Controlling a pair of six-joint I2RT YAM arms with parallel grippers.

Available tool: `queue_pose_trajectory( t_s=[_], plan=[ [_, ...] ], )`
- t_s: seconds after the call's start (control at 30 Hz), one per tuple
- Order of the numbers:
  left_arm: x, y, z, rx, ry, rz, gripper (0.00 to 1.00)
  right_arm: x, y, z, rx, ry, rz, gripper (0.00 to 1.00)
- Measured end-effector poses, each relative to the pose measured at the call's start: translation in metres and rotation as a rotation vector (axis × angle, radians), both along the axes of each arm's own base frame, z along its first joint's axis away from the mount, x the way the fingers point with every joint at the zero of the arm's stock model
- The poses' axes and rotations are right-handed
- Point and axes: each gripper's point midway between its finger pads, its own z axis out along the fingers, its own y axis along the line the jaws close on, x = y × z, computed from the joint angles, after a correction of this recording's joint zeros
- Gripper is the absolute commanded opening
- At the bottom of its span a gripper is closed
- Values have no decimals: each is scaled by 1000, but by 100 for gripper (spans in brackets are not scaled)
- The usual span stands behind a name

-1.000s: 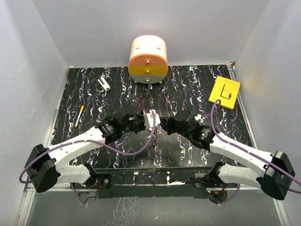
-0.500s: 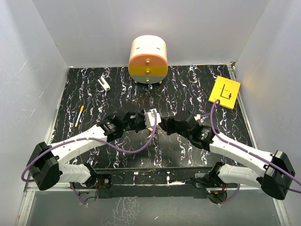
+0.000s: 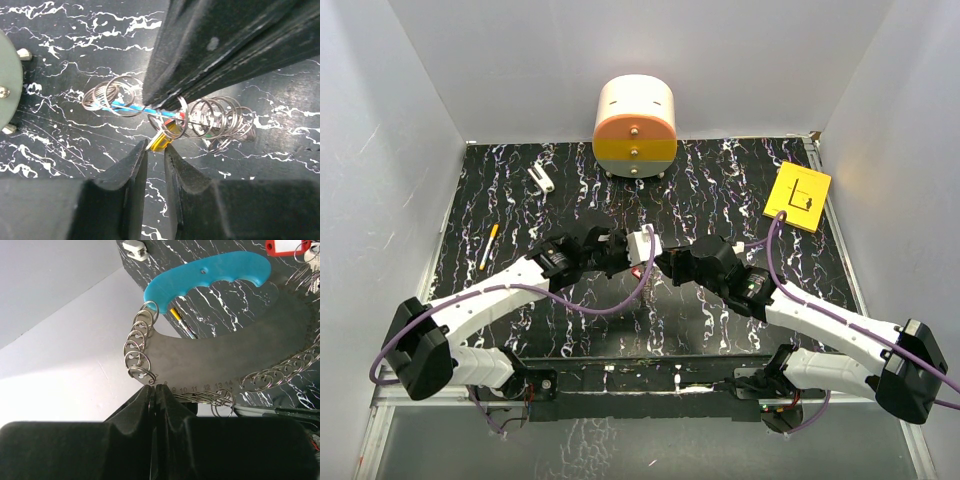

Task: Put the keys on the keyring

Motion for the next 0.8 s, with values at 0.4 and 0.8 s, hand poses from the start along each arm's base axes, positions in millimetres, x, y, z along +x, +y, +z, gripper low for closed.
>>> queue_pose_trajectory(
  t_s=[0.4, 0.8],
  plan=[
    [-5, 9, 2, 43, 18, -1, 36, 1, 1, 1, 6, -5, -1, 8],
    [-8, 9, 89, -175, -197, -13, 36, 2, 2, 1, 6, -7, -4, 8]
  ],
)
